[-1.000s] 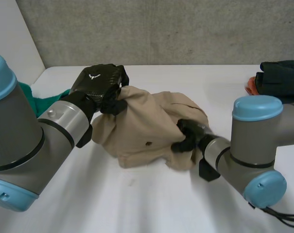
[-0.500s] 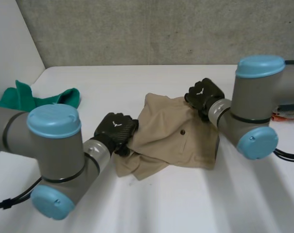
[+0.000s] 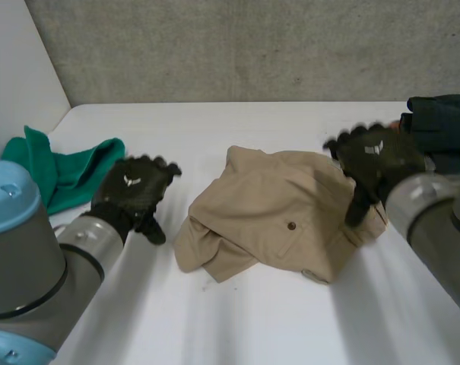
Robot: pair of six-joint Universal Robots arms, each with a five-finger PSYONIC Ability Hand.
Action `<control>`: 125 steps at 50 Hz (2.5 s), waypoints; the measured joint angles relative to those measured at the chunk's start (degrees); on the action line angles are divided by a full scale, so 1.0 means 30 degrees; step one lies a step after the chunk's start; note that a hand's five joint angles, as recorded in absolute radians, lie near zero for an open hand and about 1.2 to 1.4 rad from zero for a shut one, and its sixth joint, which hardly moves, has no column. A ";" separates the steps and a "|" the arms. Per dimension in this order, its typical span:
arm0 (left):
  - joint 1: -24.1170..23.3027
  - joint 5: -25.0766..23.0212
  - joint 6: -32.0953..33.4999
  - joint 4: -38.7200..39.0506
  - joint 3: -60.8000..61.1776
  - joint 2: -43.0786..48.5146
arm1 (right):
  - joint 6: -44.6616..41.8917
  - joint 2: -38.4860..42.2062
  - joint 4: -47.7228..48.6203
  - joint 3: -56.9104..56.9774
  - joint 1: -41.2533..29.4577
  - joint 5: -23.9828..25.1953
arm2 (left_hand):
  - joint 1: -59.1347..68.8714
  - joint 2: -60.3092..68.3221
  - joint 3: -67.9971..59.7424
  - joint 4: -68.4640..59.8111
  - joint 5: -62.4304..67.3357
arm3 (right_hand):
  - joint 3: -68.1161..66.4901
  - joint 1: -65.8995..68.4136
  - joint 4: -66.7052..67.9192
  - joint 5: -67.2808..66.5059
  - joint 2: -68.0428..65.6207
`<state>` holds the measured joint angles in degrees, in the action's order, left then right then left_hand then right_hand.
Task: Fold the laundry.
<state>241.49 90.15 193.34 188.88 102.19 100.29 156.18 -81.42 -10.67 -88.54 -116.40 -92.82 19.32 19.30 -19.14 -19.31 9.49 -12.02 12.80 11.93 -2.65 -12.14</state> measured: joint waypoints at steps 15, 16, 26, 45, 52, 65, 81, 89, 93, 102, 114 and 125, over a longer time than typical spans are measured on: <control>0.1440 -0.3693 -0.3155 -0.0124 -0.0403 0.3180 | 0.1327 -0.3673 -0.1099 -0.5231 0.0018 0.3184 | 0.2344 0.2303 -0.2425 -0.2406 0.2399 | -0.4091 0.3842 0.4193 -0.4097 -0.3781; 0.1435 -0.3752 -0.3178 -0.0127 -0.0580 0.3425 | 0.1334 -0.3742 -0.1005 -0.5476 0.0024 0.3382 | 0.2344 0.2303 -0.2425 -0.2408 0.2397 | -0.4091 0.3844 0.4192 -0.4089 -0.3780; 0.1266 -0.3490 -0.3085 -0.0173 -0.2601 0.5765 | 0.2213 -0.0669 0.3499 -0.7194 -0.0207 0.3417 | 0.5306 0.4982 -0.4979 -0.4984 0.4915 | -0.4089 0.3844 0.4192 -0.4080 -0.3780; 0.0598 -0.2231 -0.2951 -0.0135 -0.4773 0.7150 | 0.1888 0.6651 0.8964 -0.4262 -0.0290 0.0373 | 1.5601 1.6387 -1.6326 -1.6424 1.5650 | -1.8052 1.6836 1.8152 -1.7161 -1.8046; 0.0563 -0.1466 -0.3005 -0.0154 -0.5490 0.5200 | 0.1576 0.4171 0.9230 -0.3035 -0.0053 0.0518 | 1.5600 1.6398 -1.6335 -1.6427 1.5650 | -1.8657 1.6839 1.8894 -1.7460 -1.8221; 0.0616 -0.0878 -0.3029 -0.0211 -0.8298 -0.2663 | -0.0628 -0.2063 0.1137 0.4717 0.0031 0.1781 | 1.5601 1.6416 -1.6340 -1.6434 1.5650 | -1.8659 1.6839 1.8902 -1.7460 -1.8220; 0.1533 -0.0857 -0.2802 -0.0416 -1.5593 -0.2294 | 0.1278 0.1496 -0.2125 1.5733 0.0448 0.1605 | 1.5601 1.6440 -1.6387 -1.6500 1.5650 | -1.8661 1.6839 1.8905 -1.7737 -1.8221; 0.2170 -0.1043 -0.0398 0.0337 -1.9044 0.4805 | 0.4566 0.6588 -0.1212 1.6305 0.0944 0.1095 | 1.5601 1.6463 -1.6420 -1.6509 1.5650 | -1.8661 1.6839 1.8905 -1.7739 -1.8221; 0.2136 -0.1163 0.1233 0.1388 -2.1081 0.8511 | 0.5492 0.9024 0.0363 1.6211 0.0925 0.0227 | 1.5601 1.6465 -1.6422 -1.6511 1.5650 | -1.8661 1.6839 1.8906 -1.7737 -1.8223; 0.1711 -0.2595 0.1643 0.3757 -2.6135 1.5477 | 0.4010 1.3487 0.5045 1.6959 0.0470 -0.2947 | 0.1927 0.3862 -0.4373 -0.4251 0.3557 | -0.2097 0.1016 0.2206 -0.1302 -0.1576; 0.1297 -0.1064 -0.0719 0.3664 -2.5000 1.3786 | 0.0174 1.0859 0.5210 1.6492 0.0267 -0.2268 | -0.2773 -0.2457 0.2347 0.2547 -0.2242 | 0.0024 0.0046 0.0012 0.0012 -0.0046; 0.1285 -0.0014 -0.0645 0.0686 -1.2934 0.3959 | -0.2545 0.5401 0.1046 0.8566 0.1869 0.3313 | 0.3908 0.3464 -0.3369 -0.3372 0.3331 | -0.0156 0.0151 0.0186 -0.0128 -0.0188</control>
<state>245.34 90.11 191.41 190.94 63.38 112.17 148.54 -65.22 -7.53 -62.84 -110.80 -82.88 31.04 29.70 -29.25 -29.43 19.49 -12.48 13.26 12.49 -3.04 -12.70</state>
